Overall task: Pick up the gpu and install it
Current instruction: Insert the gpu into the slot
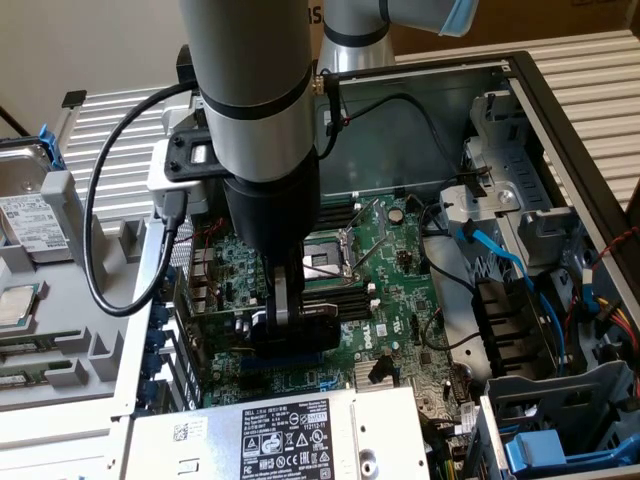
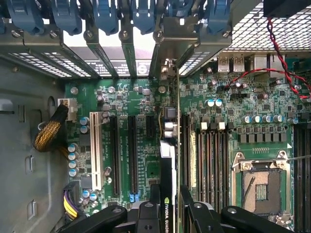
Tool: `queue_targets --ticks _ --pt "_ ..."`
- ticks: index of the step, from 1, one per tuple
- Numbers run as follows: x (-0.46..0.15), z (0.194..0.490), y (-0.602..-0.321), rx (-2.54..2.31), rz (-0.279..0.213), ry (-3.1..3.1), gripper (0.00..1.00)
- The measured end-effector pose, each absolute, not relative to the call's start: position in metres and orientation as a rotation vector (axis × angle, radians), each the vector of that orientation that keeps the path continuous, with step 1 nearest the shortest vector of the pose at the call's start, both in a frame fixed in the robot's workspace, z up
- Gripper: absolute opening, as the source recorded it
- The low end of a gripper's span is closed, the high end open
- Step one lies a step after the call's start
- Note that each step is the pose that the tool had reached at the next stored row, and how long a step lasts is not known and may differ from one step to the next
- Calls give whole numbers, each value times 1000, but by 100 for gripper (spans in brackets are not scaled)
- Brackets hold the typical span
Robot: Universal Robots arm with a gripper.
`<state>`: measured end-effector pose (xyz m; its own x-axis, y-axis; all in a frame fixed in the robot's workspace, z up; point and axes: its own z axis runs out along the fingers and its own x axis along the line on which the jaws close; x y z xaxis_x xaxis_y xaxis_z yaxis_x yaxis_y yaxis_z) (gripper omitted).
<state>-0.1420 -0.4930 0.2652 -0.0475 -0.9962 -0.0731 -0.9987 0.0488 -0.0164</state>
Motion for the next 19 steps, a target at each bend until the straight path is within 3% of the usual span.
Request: queue_targets --ticks 19 --pt "-142 265 -493 -2128 59 2222 26"
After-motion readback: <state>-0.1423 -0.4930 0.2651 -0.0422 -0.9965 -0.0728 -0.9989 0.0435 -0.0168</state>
